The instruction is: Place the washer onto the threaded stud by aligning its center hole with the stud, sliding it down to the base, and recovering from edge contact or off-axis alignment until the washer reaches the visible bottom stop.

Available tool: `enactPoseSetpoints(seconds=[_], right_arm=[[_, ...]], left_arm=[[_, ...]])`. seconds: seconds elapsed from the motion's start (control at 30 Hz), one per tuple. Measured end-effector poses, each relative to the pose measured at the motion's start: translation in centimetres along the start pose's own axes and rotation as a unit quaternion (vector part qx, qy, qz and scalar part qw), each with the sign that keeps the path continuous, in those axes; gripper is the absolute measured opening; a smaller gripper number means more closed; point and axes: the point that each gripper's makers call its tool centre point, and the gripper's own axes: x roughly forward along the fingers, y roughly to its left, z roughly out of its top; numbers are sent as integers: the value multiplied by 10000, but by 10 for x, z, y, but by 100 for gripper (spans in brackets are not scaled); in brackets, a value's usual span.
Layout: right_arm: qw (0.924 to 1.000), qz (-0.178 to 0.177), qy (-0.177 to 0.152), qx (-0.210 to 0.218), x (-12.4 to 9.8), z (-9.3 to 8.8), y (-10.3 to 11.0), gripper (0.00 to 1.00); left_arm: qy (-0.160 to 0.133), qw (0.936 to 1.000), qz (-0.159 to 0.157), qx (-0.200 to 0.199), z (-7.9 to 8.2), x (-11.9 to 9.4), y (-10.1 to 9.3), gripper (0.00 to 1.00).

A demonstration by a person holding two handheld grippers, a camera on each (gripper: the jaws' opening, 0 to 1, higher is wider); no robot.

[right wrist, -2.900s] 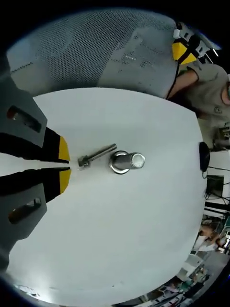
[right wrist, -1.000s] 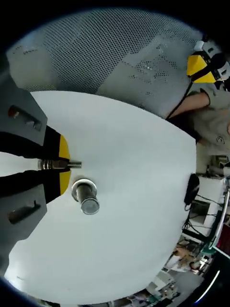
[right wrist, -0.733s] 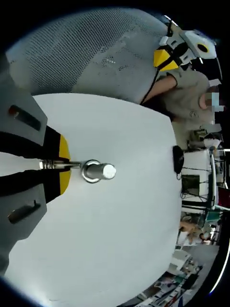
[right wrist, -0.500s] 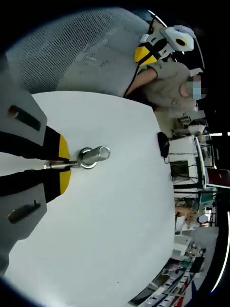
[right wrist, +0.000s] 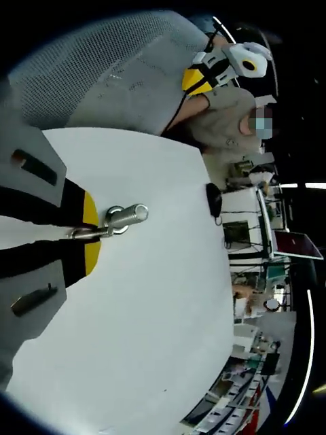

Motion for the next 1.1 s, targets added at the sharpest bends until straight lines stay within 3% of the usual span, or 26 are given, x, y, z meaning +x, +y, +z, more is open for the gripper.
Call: enactPoseSetpoints(seconds=[0.3,0.4,0.57,0.6,0.77,0.9,1.0,1.1], right_arm=[[9981,-68,-497,368,8,8,-12,7],[9959,-49,-878,212,4,6,-9,6],[9939,93,-1091,164,3,-3,0,6],[9920,125,-1250,108,1,0,2,6],[9899,150,-1396,208,-2,-1,2,7],[9900,344,-1312,378,-3,-1,4,8],[9957,366,-851,-35,-5,-9,4,14],[9961,378,-795,24,-13,-8,4,20]], left_arm=[[38,10000,13,-19,-1,0,0,2],[56,10000,21,-6,-2,1,0,2],[45,10000,53,11,-1,1,2,2],[77,9999,67,13,-2,1,2,1],[63,9999,110,2,-1,2,4,1],[113,9998,151,-38,-2,2,5,1],[131,9997,182,-55,-3,2,6,1],[139,9997,193,-53,-3,2,7,1]])
